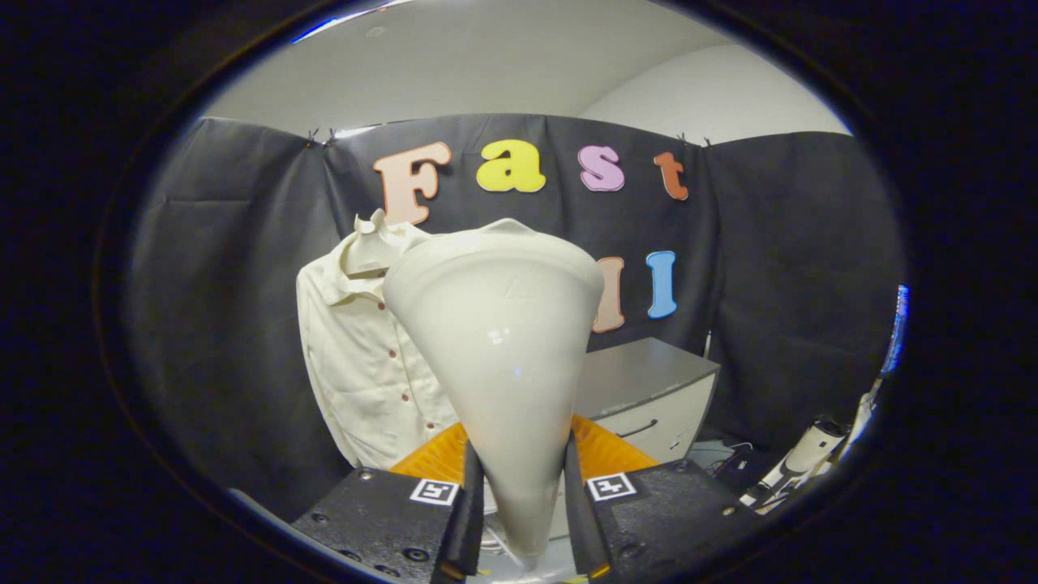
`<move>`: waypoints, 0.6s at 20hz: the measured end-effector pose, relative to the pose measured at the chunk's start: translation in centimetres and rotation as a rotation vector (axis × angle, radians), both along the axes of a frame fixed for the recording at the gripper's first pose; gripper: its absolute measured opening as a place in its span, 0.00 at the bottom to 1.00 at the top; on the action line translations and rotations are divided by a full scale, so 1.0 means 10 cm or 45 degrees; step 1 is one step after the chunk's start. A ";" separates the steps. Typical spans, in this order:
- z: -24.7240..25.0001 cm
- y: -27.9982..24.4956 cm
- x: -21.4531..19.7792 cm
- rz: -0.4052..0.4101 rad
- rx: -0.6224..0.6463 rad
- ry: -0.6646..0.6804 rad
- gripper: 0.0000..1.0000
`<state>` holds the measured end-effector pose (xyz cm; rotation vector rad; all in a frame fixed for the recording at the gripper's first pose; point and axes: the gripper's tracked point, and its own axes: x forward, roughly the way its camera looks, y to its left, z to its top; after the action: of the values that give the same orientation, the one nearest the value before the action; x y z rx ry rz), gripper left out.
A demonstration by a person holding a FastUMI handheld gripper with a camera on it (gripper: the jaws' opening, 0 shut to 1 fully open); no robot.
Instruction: Iron the clothes twice with a garment steamer, once on the left side and once on the right side.
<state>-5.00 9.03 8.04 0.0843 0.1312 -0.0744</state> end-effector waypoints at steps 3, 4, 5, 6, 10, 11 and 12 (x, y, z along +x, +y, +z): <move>-0.29 0.02 0.09 0.012 -0.023 0.068 0.43; -0.39 0.06 0.12 0.015 -0.019 0.092 0.43; -0.47 0.06 0.14 0.018 -0.029 0.101 0.43; -0.55 0.08 0.15 0.026 -0.033 0.121 0.43; -0.76 0.22 0.17 0.076 -0.020 0.150 0.44; -0.78 0.25 0.17 0.085 -0.023 0.152 0.44; -0.79 0.27 0.16 0.091 -0.028 0.153 0.44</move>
<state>-3.38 11.74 0.14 0.0535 0.2534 -0.0095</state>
